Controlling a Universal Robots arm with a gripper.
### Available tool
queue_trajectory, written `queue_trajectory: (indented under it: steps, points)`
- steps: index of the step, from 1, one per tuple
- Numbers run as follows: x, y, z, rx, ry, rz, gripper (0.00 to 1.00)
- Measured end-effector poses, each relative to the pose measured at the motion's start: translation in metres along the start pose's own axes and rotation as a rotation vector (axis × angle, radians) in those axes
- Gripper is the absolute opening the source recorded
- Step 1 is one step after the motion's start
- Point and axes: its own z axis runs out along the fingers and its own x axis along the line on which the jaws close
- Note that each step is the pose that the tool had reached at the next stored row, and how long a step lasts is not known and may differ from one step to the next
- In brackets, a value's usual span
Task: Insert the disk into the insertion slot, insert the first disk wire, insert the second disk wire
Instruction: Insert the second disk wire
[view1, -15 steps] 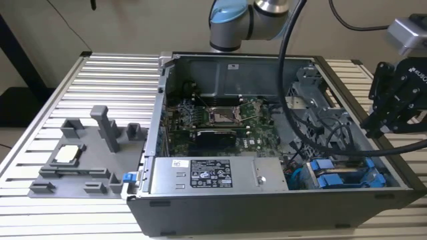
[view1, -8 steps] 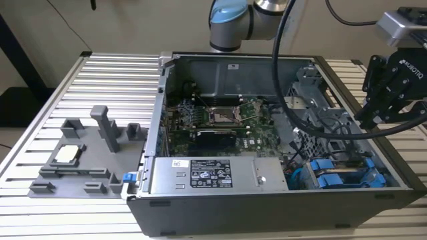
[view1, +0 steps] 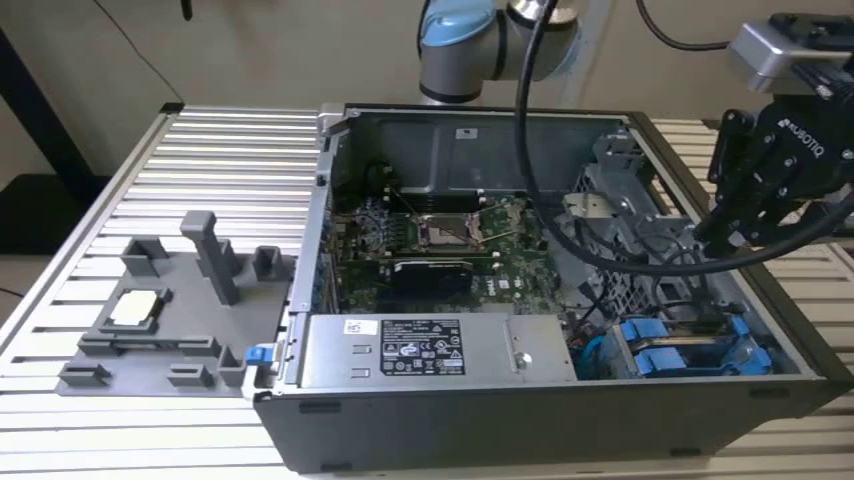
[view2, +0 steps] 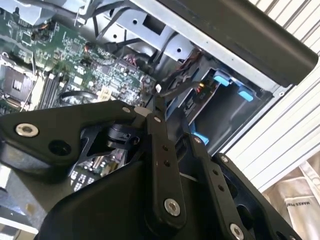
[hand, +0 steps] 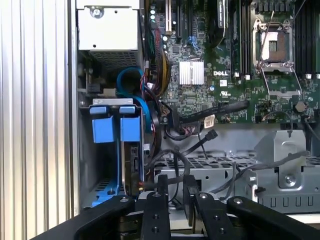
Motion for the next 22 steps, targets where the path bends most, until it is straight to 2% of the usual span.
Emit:
queue_trajectory:
  steps: [7, 11, 14, 22]
  points:
    - [0.0005, 0.023, 0.0016, 0.0043, -0.0002, 0.0, 0.27]
    - [0.0008, 0.0365, 0.0025, 0.011, -0.0002, -0.001, 0.27]
    - [0.001, 0.0412, 0.0031, 0.0163, 0.0007, -0.001, 0.27]
    - [0.0014, 0.0625, 0.0049, 0.0544, 0.0, -0.003, 0.27]
